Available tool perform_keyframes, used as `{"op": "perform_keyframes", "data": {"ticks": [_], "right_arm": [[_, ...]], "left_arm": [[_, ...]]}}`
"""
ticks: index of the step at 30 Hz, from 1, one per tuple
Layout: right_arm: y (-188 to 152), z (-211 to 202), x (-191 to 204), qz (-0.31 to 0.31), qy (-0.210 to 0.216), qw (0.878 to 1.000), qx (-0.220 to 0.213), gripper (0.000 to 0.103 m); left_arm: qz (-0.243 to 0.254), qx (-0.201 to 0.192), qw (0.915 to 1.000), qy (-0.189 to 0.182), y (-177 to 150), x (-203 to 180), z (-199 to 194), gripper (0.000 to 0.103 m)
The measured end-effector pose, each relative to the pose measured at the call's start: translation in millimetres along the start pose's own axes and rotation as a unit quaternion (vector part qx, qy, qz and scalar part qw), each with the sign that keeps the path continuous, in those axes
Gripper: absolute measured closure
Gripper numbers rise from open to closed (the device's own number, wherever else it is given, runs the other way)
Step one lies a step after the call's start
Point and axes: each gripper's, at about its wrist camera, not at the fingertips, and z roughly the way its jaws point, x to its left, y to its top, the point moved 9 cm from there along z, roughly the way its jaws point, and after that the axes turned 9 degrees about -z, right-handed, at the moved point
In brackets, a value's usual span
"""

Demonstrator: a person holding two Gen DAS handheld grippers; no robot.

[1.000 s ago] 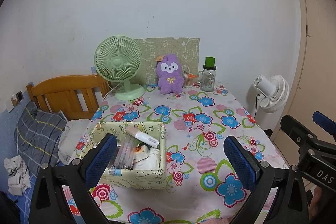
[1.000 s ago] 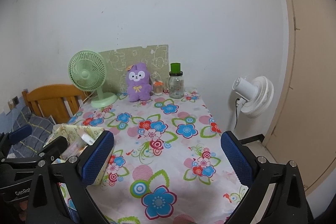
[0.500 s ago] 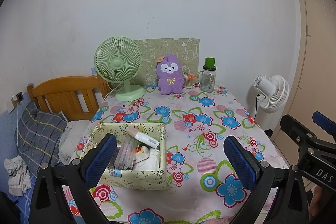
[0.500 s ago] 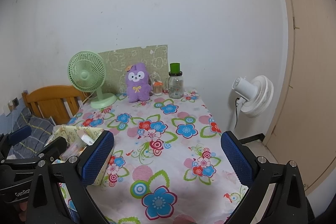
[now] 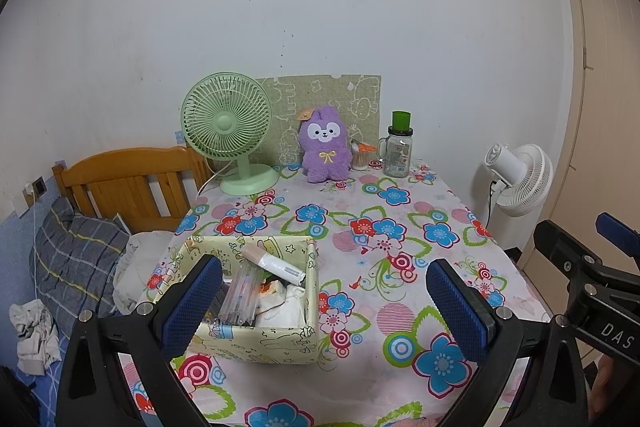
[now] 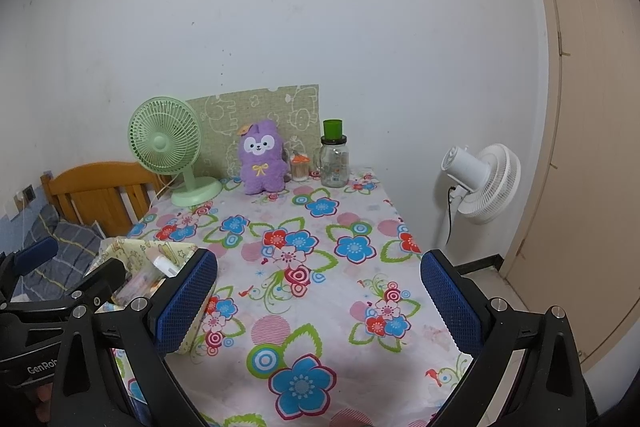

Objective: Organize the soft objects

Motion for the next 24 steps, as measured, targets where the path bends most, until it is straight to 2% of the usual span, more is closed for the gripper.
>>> {"op": "perform_keyframes", "data": {"ticks": [24], "right_arm": [[-3.9, 0.2, -1.5, 0.003, -0.003, 1.0, -0.002, 0.0]], "left_arm": [[0.002, -0.002, 1.0, -0.007, 0.6, -5.1, -0.9, 0.0]]}}
